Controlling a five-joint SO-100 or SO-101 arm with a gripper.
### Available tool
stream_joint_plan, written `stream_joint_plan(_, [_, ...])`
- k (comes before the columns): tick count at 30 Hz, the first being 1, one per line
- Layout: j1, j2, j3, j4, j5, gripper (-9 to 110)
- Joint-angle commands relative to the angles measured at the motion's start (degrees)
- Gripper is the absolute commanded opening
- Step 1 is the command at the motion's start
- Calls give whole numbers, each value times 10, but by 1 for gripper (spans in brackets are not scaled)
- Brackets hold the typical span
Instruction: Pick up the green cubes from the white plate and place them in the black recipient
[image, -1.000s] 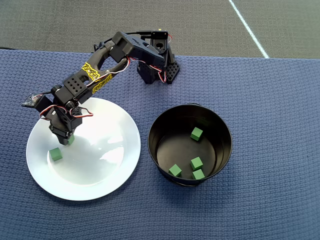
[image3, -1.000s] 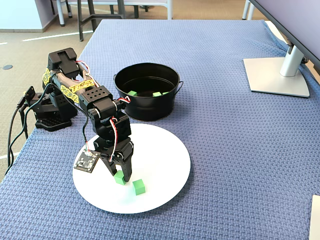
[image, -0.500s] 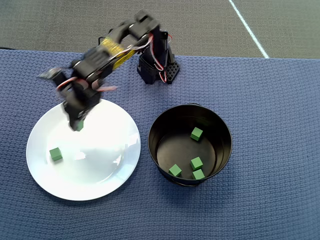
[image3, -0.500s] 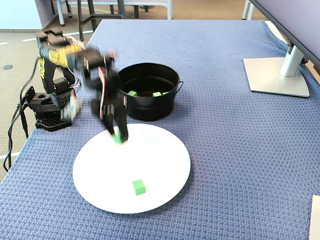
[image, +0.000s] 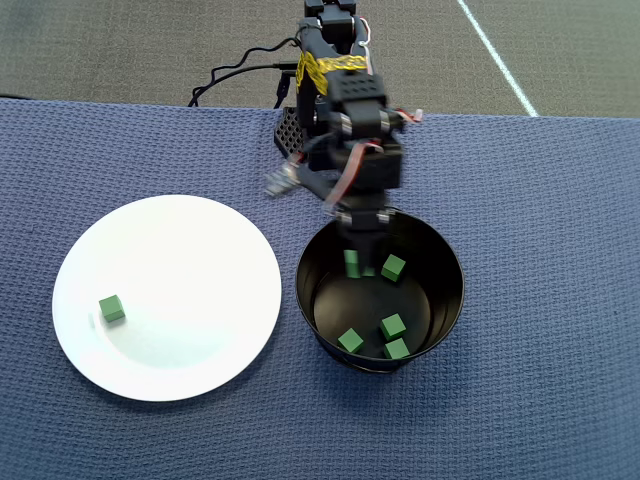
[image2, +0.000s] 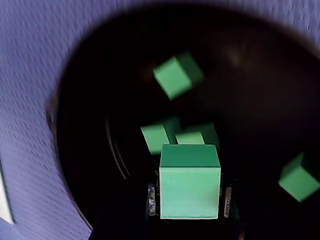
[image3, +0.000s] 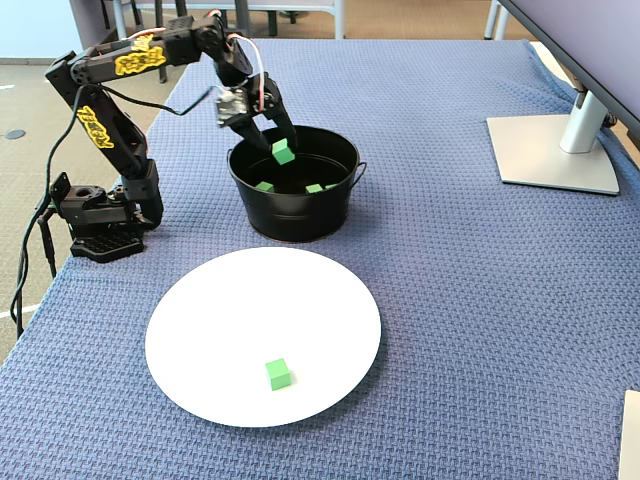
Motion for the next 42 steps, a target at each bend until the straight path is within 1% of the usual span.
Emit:
stream_joint_plan(1, [-57, -8, 7, -33, -8, 18])
stream_joint_plan(2, [-65, -10, 0, -21, -26, 28])
stream_joint_plan(3, [-68, -1, -4, -12, -36, 30])
stream_joint_plan(9, [-8, 40, -91, 69, -69, 33])
stream_joint_plan(12, [70, 62, -124, 94, -102, 31])
stream_joint_plan(14, [158, 80, -132, 94, -122, 22])
stream_joint_plan(16, [258, 82, -131, 74, -152, 17])
stream_joint_plan(18, [337, 55, -117, 47, -200, 11])
stream_joint_plan(20, [396, 15, -93, 14, -263, 8])
stream_joint_plan(22, [446, -34, -77, -14, -354, 9])
stream_joint_plan(25, [507, -111, -53, -83, -487, 14])
stream_joint_plan(29, [548, -215, -52, -149, -622, 17])
stream_joint_plan(32, [563, -270, -76, -169, -692, 19])
stream_joint_plan(34, [569, -293, -92, -158, -737, 19])
stream_joint_plan(39, [570, -332, -94, -199, -764, 19])
stream_joint_plan(42, [570, -350, -113, -196, -767, 19])
